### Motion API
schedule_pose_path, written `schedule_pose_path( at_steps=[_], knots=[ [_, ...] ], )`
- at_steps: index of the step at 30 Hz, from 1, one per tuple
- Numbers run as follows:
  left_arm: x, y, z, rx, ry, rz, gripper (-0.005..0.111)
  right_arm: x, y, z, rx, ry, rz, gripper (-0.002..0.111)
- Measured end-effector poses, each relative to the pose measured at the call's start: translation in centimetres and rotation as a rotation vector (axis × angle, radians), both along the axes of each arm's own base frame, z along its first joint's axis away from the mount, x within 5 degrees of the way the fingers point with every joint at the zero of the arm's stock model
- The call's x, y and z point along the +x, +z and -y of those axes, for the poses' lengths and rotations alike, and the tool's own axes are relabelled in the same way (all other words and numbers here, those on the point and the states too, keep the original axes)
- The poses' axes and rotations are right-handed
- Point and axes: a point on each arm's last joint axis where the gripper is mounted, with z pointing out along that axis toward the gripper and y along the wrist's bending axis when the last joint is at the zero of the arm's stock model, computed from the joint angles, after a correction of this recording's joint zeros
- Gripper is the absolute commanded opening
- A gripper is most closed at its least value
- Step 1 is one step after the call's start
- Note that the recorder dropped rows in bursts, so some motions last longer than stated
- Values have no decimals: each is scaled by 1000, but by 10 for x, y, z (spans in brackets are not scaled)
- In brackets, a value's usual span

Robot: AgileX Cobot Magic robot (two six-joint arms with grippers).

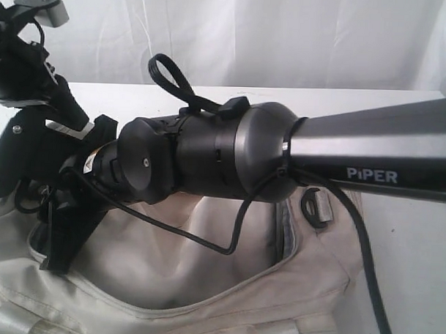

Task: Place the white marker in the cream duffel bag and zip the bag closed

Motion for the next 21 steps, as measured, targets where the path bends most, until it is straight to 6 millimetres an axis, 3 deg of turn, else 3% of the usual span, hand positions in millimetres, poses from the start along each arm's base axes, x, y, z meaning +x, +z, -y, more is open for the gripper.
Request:
schedule_pose_path(
  at_steps=[7, 14, 16, 17, 19, 21],
  knots=[
    [-15, 3, -5, 42, 16, -83, 56, 0, 0, 0, -3, 1, -3, 36],
    [-27, -39, -8, 62, 55, -187, 54, -1, -2, 1, -17, 8, -15, 36],
    [-28, -46, -9, 62, 78, -192, 43, -2, -2, 1, -24, 12, -23, 36],
    [-28, -47, -9, 62, 82, -191, 28, -2, -2, 1, -24, 12, -23, 36],
    [-28, -47, -9, 62, 91, -181, 9, -2, -2, 1, -24, 12, -23, 36],
    [-27, -47, -8, 47, 99, -178, 1, -2, -3, 1, -22, 10, -20, 36]
  ],
)
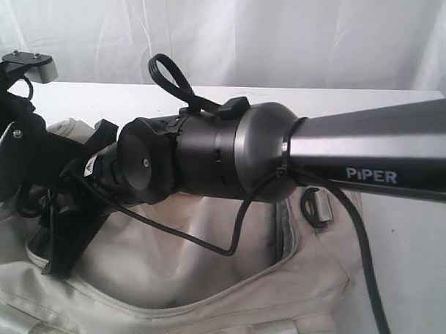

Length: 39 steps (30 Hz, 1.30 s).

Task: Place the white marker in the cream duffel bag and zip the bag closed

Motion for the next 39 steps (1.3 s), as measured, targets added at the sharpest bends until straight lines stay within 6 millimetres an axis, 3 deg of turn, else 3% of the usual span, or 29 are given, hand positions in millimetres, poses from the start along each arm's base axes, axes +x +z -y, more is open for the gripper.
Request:
schedule_pose_path(
  at_steps=[10, 21, 28, 31, 36, 39],
  knots=[
    [1, 3, -2, 9, 33, 30, 2, -2, -5, 1, -27, 0, -47, 36],
    [-17, 33, -4, 10, 78, 121, 2, -1, -4, 0, -10, -16, -46, 36],
    [-21, 33, -7, 43, 97, 86, 4, -1, -4, 0, -7, -15, -40, 36],
    [-23, 34, -11, 85, 121, 83, 17, -1, -4, 0, -7, -15, -40, 36],
    [-24, 34, -12, 92, 131, 80, 51, -1, -4, -1, -1, -17, -35, 36],
    [-24, 34, -12, 90, 137, 78, 62, -1, -3, -1, 0, -18, -34, 36]
  ],
)
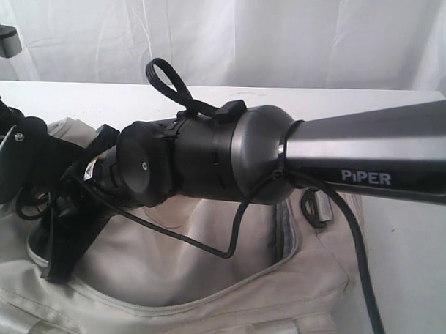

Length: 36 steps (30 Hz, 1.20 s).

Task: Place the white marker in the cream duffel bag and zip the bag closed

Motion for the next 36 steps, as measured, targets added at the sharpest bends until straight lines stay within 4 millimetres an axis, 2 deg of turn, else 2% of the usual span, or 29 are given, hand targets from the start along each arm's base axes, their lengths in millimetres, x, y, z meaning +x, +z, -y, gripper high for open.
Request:
schedule_pose_path(
  at_steps=[6, 12, 17, 26, 29, 36],
  knots=[
    [-1, 2, 0, -2, 3, 2, 63, 0, 0, 0, 0, 0, 0, 36],
    [-10, 14, -2, 13, 4, 58, 63, 0, 0, 0, 0, 0, 0, 36],
    [-11, 16, -2, 18, -3, 69, 63, 0, 0, 0, -1, 1, -1, 36],
    [8, -7, -2, 21, -5, 0, 63, 0, 0, 0, -3, 1, -2, 36],
    [15, -17, -2, 22, -2, -21, 53, 0, 0, 0, -3, 1, -2, 36],
    [25, -32, -1, 19, 1, -64, 4, 0, 0, 0, -4, 2, -4, 36]
  ],
)
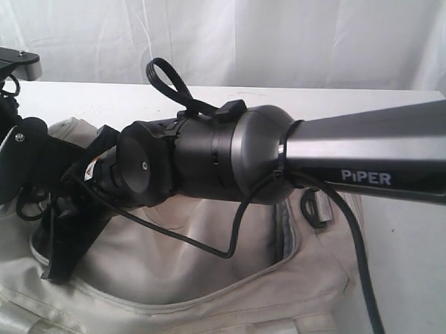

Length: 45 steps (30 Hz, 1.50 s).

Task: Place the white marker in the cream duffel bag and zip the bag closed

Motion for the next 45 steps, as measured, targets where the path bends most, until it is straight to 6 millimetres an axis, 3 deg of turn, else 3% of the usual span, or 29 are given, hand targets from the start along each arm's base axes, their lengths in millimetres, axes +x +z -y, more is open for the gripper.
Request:
schedule_pose_path(
  at_steps=[1, 15, 23, 45],
  knots=[
    [1, 0, 0, -4, 2, 3, 0, 0, 0, 0, 0, 0, 0, 36],
    [-4, 10, 6, -81, 24, 33, 0, 3, 4, -2, 47, -30, 20, 36],
    [-11, 22, 6, -89, 22, 71, 0, 4, 5, -2, 93, -94, -43, 36],
    [-14, 30, 7, -115, 39, 125, 0, 5, 4, -3, 197, -262, -229, 36]
  ],
)
